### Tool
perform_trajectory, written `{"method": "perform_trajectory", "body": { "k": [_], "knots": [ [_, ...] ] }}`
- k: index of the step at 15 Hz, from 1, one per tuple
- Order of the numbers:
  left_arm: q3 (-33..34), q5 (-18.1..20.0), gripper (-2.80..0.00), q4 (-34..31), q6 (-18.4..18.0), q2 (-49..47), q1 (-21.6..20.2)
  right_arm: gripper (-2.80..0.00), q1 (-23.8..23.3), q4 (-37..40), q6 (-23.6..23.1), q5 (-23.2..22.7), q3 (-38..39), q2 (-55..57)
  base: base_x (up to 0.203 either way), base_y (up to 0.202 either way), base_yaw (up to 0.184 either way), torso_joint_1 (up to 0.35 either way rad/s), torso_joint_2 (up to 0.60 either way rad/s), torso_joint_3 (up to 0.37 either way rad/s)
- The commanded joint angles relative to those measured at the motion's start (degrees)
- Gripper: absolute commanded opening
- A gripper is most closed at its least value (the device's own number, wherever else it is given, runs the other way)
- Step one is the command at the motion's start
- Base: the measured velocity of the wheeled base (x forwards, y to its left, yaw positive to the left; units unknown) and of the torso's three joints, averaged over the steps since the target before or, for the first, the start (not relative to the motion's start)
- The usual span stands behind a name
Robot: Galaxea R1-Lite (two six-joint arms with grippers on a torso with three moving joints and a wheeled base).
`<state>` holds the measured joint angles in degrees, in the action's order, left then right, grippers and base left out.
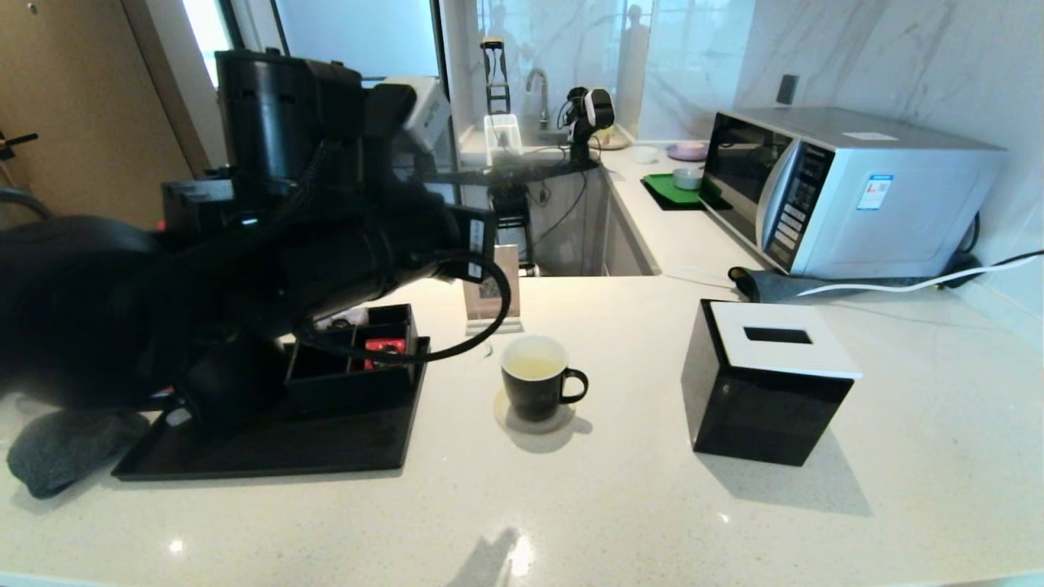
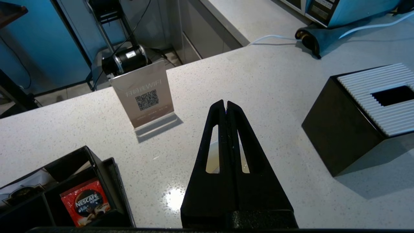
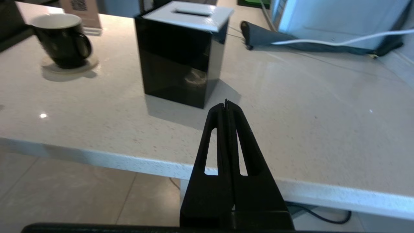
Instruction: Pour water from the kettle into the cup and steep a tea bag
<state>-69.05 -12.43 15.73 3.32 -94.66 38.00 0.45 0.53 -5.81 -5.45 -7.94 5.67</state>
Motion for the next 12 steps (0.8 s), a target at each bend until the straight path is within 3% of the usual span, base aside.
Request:
{"method": "perform_trajectory", "body": {
  "k": [1, 5, 9, 12],
  "knots": [
    [0.5, -0.1, -2.8, -0.5, 0.0, 0.4, -0.2, -2.8, 2.3, -2.4, 0.0, -1.9, -3.6, 11.1, 0.0, 0.0, 0.0, 0.0, 0.0, 0.0],
    [0.6, -0.1, -2.8, -0.7, 0.0, 0.6, 0.0, -2.8, 10.6, -15.6, 1.0, -5.9, -6.7, 30.4, 0.0, 0.0, 0.0, 0.0, 0.0, 0.0],
    [1.0, -0.1, -2.8, -0.7, 0.0, 1.1, 0.0, -2.8, 13.7, -31.5, 1.9, -15.4, -9.5, 52.7, 0.0, 0.0, 0.0, 0.0, 0.0, 0.0],
    [1.1, -0.1, -2.8, -0.7, 0.0, 1.3, -0.1, -2.8, 15.3, -42.0, 2.2, -22.8, -15.6, 69.7, 0.0, 0.0, 0.0, 0.0, 0.0, 0.0]
  ]
}}
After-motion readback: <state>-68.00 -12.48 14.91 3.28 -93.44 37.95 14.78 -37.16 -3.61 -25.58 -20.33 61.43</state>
